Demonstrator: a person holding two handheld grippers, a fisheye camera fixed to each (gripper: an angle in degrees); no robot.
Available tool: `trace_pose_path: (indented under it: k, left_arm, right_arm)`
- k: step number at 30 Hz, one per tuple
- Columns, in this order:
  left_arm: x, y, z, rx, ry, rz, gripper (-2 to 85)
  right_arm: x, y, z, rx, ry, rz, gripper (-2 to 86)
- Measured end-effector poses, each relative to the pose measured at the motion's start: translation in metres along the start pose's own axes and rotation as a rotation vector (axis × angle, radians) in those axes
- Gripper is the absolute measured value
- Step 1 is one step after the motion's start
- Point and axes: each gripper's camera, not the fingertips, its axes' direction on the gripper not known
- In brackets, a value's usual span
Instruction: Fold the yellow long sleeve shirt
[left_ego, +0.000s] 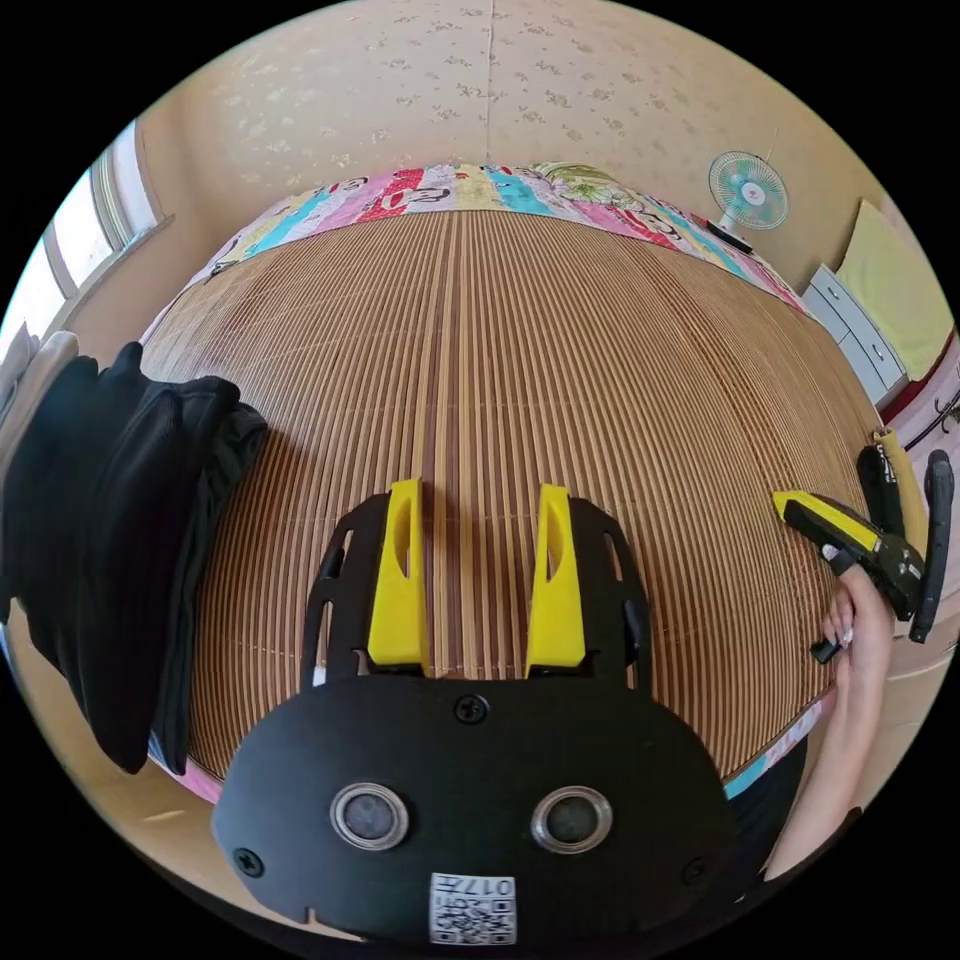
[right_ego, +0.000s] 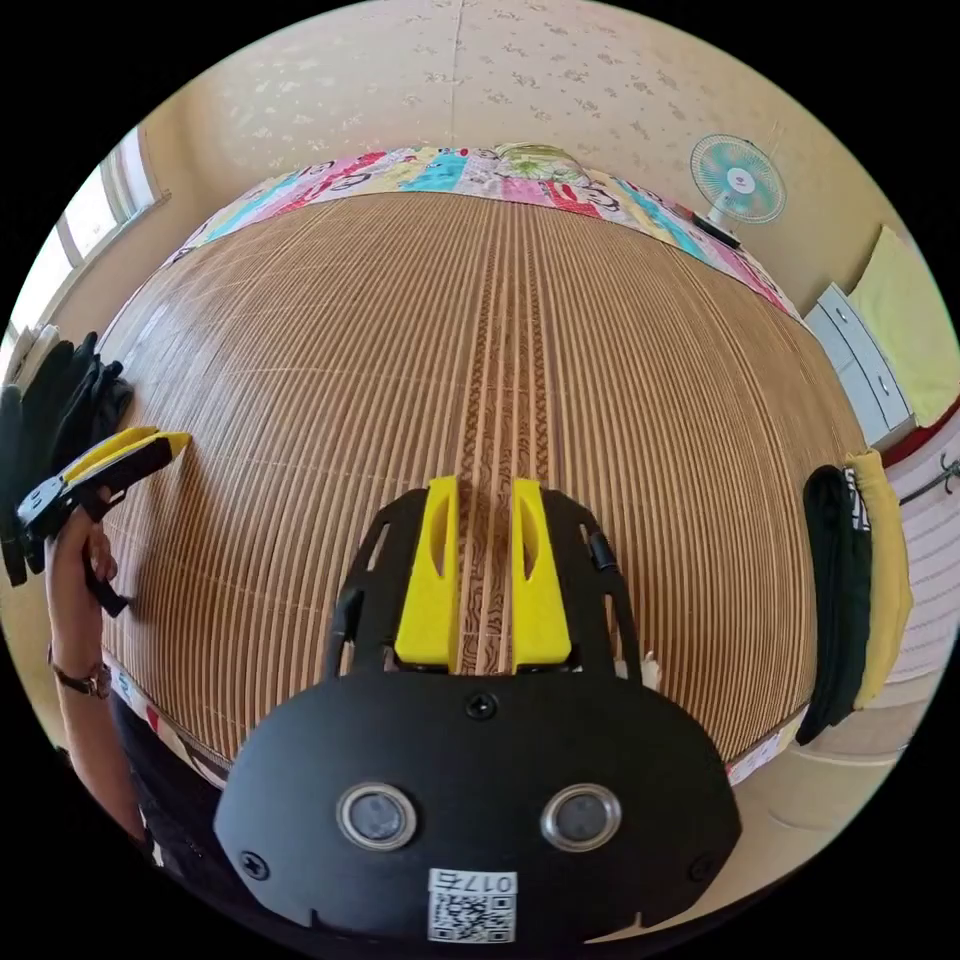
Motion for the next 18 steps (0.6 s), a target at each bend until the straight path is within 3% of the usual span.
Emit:
trace_pose_path:
  k: [5, 8, 13, 18]
  left_arm:
    - [0.009, -0.003, 0.008, 0.021, 0.021, 0.007, 16.1]
    - [0.011, -0.006, 0.014, 0.031, 0.048, 0.014, 15.8]
    - [0.015, -0.012, 0.017, 0.031, 0.092, 0.015, 12.9]
    - [0.007, -0.010, -0.006, 0.039, 0.328, -0.016, 0.6]
  right_arm:
    - [0.040, 0.000, -0.016, 0.065, -0.237, 0.078, 1.1]
    - [0.088, 0.013, -0.052, 0.290, -0.316, 0.090, 0.8]
    - [0.230, 0.038, -0.124, 0.502, 0.009, 0.234, 1.2]
    - [0.375, 0.084, -0.206, 0.449, 0.353, 0.536, 2.8]
